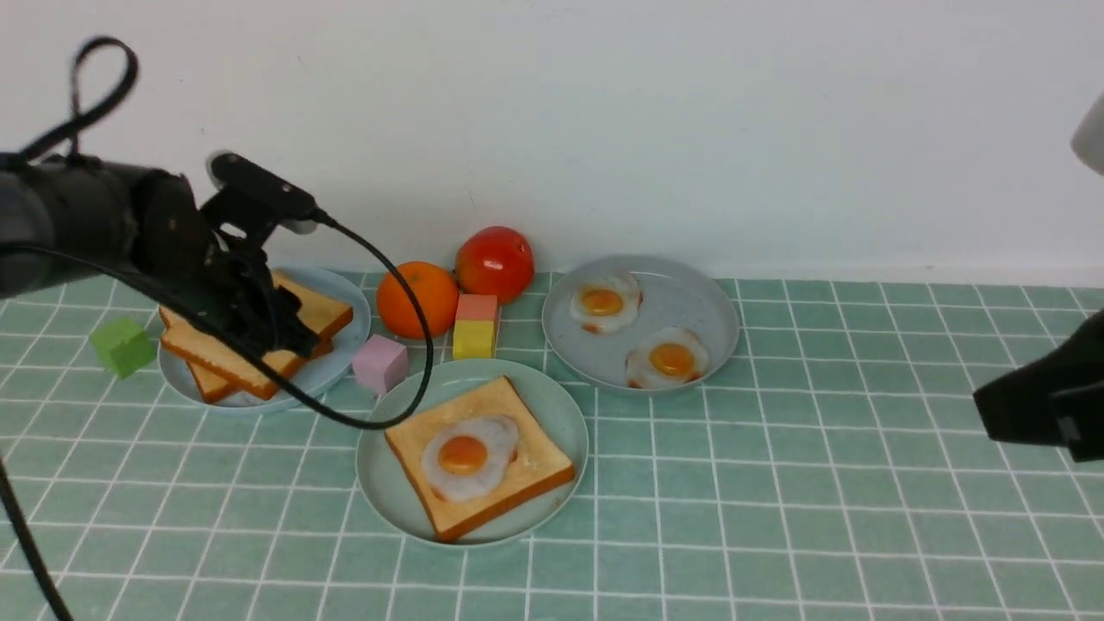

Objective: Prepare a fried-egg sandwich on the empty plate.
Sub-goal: Use the left arm to grab a slice of bread

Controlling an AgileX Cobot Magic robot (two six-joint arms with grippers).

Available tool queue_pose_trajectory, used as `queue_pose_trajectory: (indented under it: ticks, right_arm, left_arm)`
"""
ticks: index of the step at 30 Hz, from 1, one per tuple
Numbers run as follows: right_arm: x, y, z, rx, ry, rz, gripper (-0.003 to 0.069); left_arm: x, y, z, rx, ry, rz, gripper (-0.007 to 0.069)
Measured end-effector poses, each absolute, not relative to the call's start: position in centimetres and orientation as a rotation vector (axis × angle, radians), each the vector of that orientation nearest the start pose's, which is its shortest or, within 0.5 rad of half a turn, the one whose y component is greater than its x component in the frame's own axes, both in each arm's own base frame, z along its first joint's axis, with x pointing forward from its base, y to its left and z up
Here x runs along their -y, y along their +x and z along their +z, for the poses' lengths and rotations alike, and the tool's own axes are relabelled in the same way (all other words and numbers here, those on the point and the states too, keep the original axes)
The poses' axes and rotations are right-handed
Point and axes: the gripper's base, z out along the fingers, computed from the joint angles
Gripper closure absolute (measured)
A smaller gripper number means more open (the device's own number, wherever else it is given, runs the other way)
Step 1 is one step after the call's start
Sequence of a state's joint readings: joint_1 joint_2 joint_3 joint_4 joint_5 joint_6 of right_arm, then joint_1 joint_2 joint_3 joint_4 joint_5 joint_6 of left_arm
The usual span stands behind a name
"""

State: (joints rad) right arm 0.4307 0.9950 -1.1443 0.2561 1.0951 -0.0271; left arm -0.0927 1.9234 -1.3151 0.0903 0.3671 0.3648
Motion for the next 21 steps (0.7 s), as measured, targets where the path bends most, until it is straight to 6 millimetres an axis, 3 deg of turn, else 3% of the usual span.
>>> queue_pose_trajectory:
  ticks: [5,11,15,17,21]
  right_arm:
    - [-9.4,15.0,39.6,-2.396,-0.511,0.556,0.064]
    - [-9.5,15.0,39.6,-2.396,-0.51,0.567,0.0634]
    - [-9.5,14.9,39.6,-2.398,-0.511,0.567,0.0629]
    - [-9.5,14.9,39.5,-2.408,-0.515,0.566,0.0627]
    - [-9.5,14.8,39.4,-2.418,-0.52,0.565,0.0623]
  left_arm:
    - [3.7,42.6,17.6,-2.382,0.661,0.195,0.0092]
    - [3.7,43.1,15.9,-2.392,0.684,0.201,0.0076]
    - [3.7,43.2,15.8,-2.39,0.694,0.209,0.0155]
    - [3.6,43.2,15.8,-2.388,0.7,0.215,0.026]
    - [3.7,43.1,16.3,-2.385,0.714,0.225,0.0379]
